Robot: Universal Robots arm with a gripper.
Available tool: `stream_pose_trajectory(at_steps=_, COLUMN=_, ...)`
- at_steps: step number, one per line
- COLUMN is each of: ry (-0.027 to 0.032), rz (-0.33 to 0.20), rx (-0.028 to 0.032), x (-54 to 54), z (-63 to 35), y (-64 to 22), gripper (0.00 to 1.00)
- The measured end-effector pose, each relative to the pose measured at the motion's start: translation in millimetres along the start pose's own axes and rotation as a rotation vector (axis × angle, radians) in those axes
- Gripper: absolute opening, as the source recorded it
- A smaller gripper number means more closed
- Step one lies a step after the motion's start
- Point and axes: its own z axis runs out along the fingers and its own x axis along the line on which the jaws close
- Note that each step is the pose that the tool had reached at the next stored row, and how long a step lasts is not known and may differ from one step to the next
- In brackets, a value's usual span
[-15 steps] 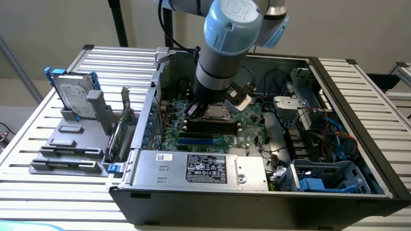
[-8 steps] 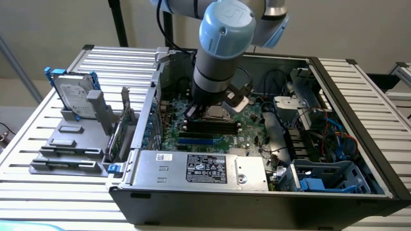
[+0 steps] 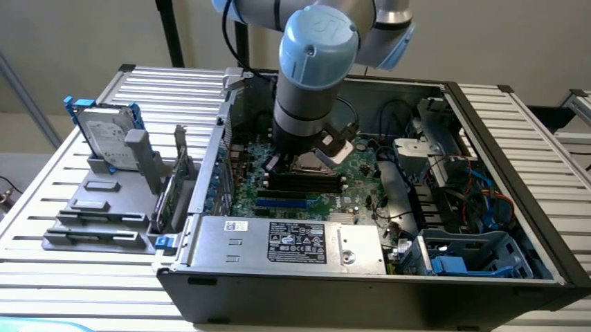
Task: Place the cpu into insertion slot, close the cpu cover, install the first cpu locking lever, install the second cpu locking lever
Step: 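Install the second cpu locking lever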
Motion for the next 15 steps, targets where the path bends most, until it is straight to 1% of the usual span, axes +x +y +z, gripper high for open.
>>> stream_pose_trajectory(at_steps=7, ry=0.0035, rz=-0.002, rx=-0.0042, x=0.0, z=4.9, y=-3.2, gripper=0.11)
stream_pose_trajectory(at_steps=15, ry=0.0106, rz=-0.006, rx=-0.013, x=0.2, z=11.6, y=-5.6, gripper=0.11)
